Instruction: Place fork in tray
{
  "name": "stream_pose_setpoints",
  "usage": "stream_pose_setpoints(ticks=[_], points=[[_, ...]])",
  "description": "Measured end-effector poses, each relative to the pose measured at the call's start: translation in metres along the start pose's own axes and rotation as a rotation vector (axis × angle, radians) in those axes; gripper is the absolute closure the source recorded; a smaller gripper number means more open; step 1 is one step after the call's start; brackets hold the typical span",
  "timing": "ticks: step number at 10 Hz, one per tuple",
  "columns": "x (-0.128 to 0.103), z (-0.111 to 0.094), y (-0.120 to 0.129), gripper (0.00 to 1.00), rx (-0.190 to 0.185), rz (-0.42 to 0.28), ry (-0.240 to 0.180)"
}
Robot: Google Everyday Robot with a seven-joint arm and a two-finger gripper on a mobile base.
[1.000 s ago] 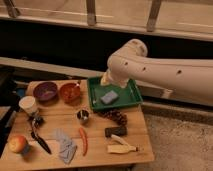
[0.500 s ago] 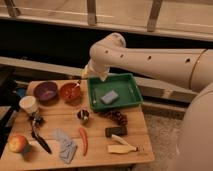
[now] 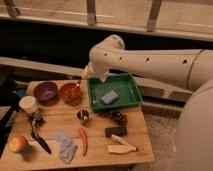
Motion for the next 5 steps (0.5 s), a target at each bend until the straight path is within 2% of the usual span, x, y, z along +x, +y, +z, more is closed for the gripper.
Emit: stream_pose_setpoints(ticks=[3, 5], points=[[-0.017, 0.025, 0.029, 0.33, -0.003, -0.047, -0.004], [-0.031, 0.037, 0.046, 0.33, -0.018, -0.091, -0.002]])
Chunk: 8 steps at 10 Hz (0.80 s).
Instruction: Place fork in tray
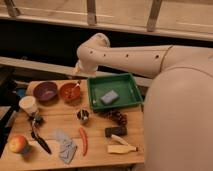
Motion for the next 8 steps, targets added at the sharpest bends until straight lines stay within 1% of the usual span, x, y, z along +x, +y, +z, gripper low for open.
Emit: stream_pose_setpoints(ticks=[2, 3, 4, 5, 6, 7, 8], points=[[-0.014, 0.011, 0.007, 0.33, -0.033, -0.021, -0.015], [-0.016, 0.022, 0.010, 0.33, -0.075, -0.009, -0.028], [-0.016, 0.032, 0.007, 0.33, -0.115, 0.014, -0.045], [-0.014, 0.040, 0.002, 0.33, -0.150, 0.043, -0.057], [-0.014, 0.045, -0.003, 0.33, -0.176, 0.067, -0.068], [-0.013, 0.048, -0.004, 0.33, -0.192, 0.079, -0.073], [-0.012, 0.049, -0.003, 0.33, -0.194, 0.079, -0.072]])
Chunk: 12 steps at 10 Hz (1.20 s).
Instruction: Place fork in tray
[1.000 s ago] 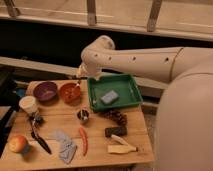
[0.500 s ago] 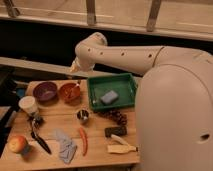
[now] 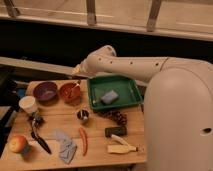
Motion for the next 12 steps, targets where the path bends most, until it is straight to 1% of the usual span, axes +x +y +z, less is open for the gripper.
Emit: stream_pose_setpoints(ticks=[1, 2, 3, 4, 5, 7, 8, 9, 10, 11, 12], points=[[0.001, 0.000, 0.001, 0.33, 0.002, -0.002, 0.001], [0.000, 0.001, 0.000, 0.33, 0.017, -0.005, 0.002], [-0.007, 0.005, -0.003, 0.33, 0.066, -0.003, 0.002], [-0.009, 0.012, -0.002, 0.33, 0.086, -0.006, 0.009], [-0.013, 0.029, -0.004, 0.33, 0.087, -0.010, 0.026], [-0.018, 0.049, -0.012, 0.33, 0.076, -0.008, 0.055], [-0.020, 0.059, -0.013, 0.33, 0.065, -0.005, 0.073], [-0.020, 0.067, -0.015, 0.33, 0.056, 0.002, 0.092], [-0.019, 0.073, -0.017, 0.33, 0.046, 0.012, 0.102], [-0.018, 0.078, -0.018, 0.33, 0.033, 0.021, 0.111], [-0.015, 0.085, -0.019, 0.33, 0.013, 0.038, 0.121]])
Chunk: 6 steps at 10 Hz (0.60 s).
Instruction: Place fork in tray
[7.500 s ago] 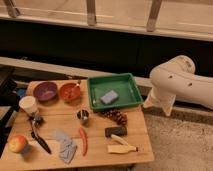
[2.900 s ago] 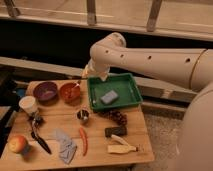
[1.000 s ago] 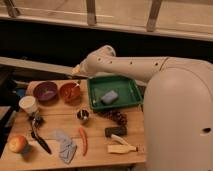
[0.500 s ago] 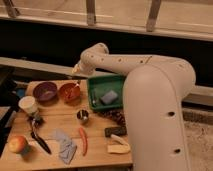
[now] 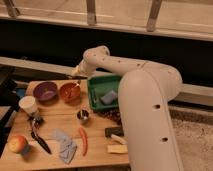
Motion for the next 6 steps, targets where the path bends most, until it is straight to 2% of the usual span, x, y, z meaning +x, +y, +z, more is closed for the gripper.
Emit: stream_pose_setpoints(ticks=[3, 4, 6], points=[[0.003, 0.020, -0.001, 0.33, -0.071, 0.052, 0.010], [0.003, 0.023, 0.000, 0.33, -0.081, 0.056, 0.012], [0.007, 0.039, 0.010, 0.33, -0.130, 0.070, 0.022]])
